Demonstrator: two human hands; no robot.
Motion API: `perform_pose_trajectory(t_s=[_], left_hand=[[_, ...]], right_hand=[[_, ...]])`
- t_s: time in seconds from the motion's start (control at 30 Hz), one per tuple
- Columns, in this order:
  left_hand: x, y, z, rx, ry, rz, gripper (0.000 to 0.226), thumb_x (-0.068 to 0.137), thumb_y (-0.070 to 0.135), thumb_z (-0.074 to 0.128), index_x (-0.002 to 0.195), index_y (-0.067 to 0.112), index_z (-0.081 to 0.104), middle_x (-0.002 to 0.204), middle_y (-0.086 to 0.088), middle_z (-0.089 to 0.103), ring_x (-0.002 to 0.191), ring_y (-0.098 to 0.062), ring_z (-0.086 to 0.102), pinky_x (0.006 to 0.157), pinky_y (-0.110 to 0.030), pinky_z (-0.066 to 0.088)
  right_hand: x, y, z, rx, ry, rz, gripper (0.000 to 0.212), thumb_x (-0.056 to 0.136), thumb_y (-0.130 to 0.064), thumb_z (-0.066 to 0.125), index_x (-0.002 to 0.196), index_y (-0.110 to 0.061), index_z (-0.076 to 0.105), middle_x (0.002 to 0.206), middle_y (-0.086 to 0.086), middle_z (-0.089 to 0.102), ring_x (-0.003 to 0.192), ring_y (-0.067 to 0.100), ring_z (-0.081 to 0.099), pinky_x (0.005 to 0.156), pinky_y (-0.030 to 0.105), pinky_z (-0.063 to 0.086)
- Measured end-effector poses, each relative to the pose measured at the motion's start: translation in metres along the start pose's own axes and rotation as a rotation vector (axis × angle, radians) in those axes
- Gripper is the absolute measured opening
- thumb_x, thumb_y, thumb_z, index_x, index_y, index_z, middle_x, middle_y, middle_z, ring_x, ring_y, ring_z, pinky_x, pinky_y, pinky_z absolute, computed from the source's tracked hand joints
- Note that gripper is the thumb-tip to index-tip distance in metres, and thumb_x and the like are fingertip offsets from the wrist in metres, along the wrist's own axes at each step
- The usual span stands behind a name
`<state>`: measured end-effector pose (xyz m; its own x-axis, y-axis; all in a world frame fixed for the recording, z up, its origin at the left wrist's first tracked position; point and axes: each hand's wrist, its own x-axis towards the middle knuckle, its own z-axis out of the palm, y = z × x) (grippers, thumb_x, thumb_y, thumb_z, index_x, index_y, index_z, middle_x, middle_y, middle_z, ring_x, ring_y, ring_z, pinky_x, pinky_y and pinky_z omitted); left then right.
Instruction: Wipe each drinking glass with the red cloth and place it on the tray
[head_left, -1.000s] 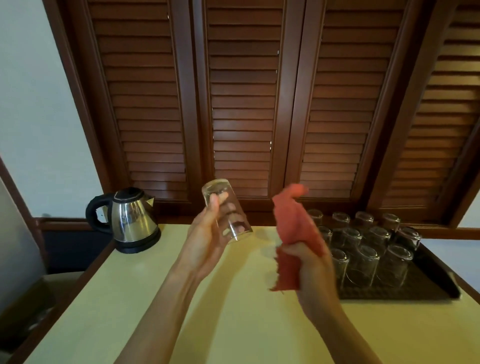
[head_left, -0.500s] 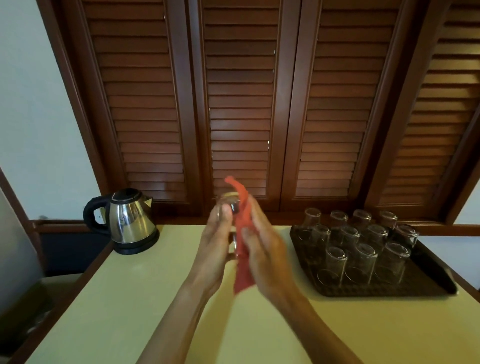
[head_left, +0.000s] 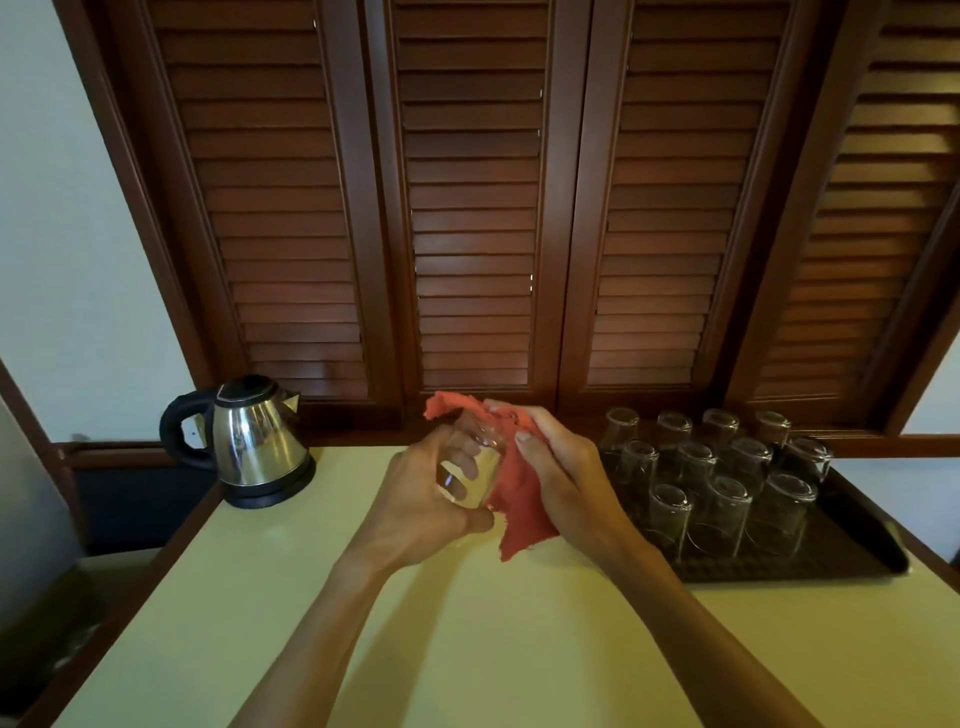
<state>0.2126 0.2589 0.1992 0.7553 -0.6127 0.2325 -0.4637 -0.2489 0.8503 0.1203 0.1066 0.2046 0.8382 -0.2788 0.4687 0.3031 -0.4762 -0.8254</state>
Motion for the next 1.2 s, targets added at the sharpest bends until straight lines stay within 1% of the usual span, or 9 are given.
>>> perform_pose_trajectory(t_s=[0.1, 0.2, 0.37, 0.5, 0.57, 0.73, 0.87, 0.97, 1.2], left_hand=[[0.001, -0.005, 0.009, 0.079, -0.024, 0.019, 0.062, 0.058, 0.011, 0.095, 0.106, 0.03, 0.062, 0.094, 0.006, 0.064, 0.077, -0.016, 0.064, 0.059, -0.024, 0.054], [0.006, -0.013, 0.002, 0.01, 0.014, -0.035, 0.06, 0.062, 0.011, 0.094, 0.111, 0.026, 0.064, 0.098, 0.002, 0.064, 0.078, -0.017, 0.065, 0.067, -0.031, 0.058], [0.001, -0.011, 0.004, -0.083, -0.084, -0.074, 0.06, 0.061, 0.008, 0.091, 0.112, 0.021, 0.062, 0.098, 0.0, 0.065, 0.073, -0.011, 0.063, 0.07, -0.035, 0.058], [0.003, -0.016, 0.003, -0.078, -0.007, -0.081, 0.053, 0.067, 0.002, 0.09, 0.108, 0.021, 0.063, 0.099, 0.003, 0.065, 0.069, -0.004, 0.061, 0.065, -0.023, 0.053], [0.0, -0.017, 0.003, -0.135, -0.006, -0.073, 0.055, 0.064, 0.004, 0.091, 0.108, 0.021, 0.064, 0.095, 0.004, 0.065, 0.07, -0.008, 0.064, 0.069, -0.027, 0.054], [-0.002, -0.014, 0.012, -0.342, -0.158, -0.108, 0.052, 0.069, 0.012, 0.091, 0.114, 0.016, 0.064, 0.093, 0.005, 0.067, 0.076, -0.012, 0.064, 0.067, -0.03, 0.051], [0.001, -0.006, 0.017, -0.649, -0.104, -0.164, 0.06, 0.086, 0.067, 0.056, 0.119, 0.019, 0.069, 0.106, 0.003, 0.077, 0.089, -0.013, 0.073, 0.074, -0.034, 0.054], [0.005, -0.004, 0.031, -0.64, -0.048, -0.213, 0.053, 0.084, 0.061, 0.051, 0.118, 0.024, 0.069, 0.105, 0.004, 0.078, 0.096, -0.011, 0.074, 0.079, -0.037, 0.056], [0.007, 0.01, 0.09, -0.478, -0.143, -0.137, 0.051, 0.084, 0.061, 0.053, 0.124, 0.03, 0.063, 0.122, 0.007, 0.067, 0.115, -0.011, 0.063, 0.095, -0.037, 0.054]], right_hand=[[0.006, -0.007, 0.003, -0.045, -0.061, -0.026, 0.03, 0.108, -0.023, 0.039, 0.126, -0.033, 0.061, 0.09, -0.022, 0.071, 0.082, 0.002, 0.067, 0.076, 0.019, 0.052], [-0.004, -0.001, 0.004, -0.113, -0.057, -0.187, 0.033, 0.107, -0.022, 0.04, 0.135, -0.029, 0.057, 0.127, -0.02, 0.066, 0.109, 0.0, 0.065, 0.094, 0.022, 0.053], [-0.003, 0.006, 0.011, -0.01, 0.023, -0.019, 0.032, 0.101, -0.036, 0.039, 0.127, -0.033, 0.057, 0.076, -0.016, 0.065, 0.069, 0.007, 0.065, 0.063, 0.017, 0.05], [-0.013, 0.01, 0.018, 0.064, 0.055, -0.082, 0.038, 0.102, -0.038, 0.042, 0.133, -0.026, 0.06, 0.121, -0.019, 0.069, 0.105, 0.006, 0.067, 0.085, 0.021, 0.055], [-0.014, 0.014, 0.017, 0.141, 0.104, -0.003, 0.04, 0.1, -0.043, 0.042, 0.132, -0.026, 0.061, 0.106, -0.005, 0.071, 0.091, 0.016, 0.069, 0.078, 0.036, 0.06], [-0.019, 0.01, 0.02, 0.259, 0.132, 0.026, 0.042, 0.101, -0.028, 0.041, 0.139, -0.021, 0.057, 0.119, -0.015, 0.07, 0.11, 0.011, 0.067, 0.091, 0.023, 0.053], [-0.05, 0.018, 0.031, 0.253, 0.153, 0.045, 0.037, 0.101, -0.033, 0.045, 0.133, -0.038, 0.062, 0.098, -0.007, 0.072, 0.079, 0.009, 0.068, 0.072, 0.027, 0.058], [-0.071, 0.031, 0.017, 0.259, 0.196, 0.114, 0.034, 0.1, -0.03, 0.044, 0.124, -0.04, 0.066, 0.082, 0.015, 0.063, 0.064, 0.02, 0.062, 0.06, 0.031, 0.056], [-0.128, 0.096, -0.068, -0.053, 0.31, 0.236, 0.031, 0.106, -0.008, 0.041, 0.114, -0.028, 0.063, 0.073, -0.003, 0.068, 0.056, 0.009, 0.059, 0.053, 0.024, 0.05]])
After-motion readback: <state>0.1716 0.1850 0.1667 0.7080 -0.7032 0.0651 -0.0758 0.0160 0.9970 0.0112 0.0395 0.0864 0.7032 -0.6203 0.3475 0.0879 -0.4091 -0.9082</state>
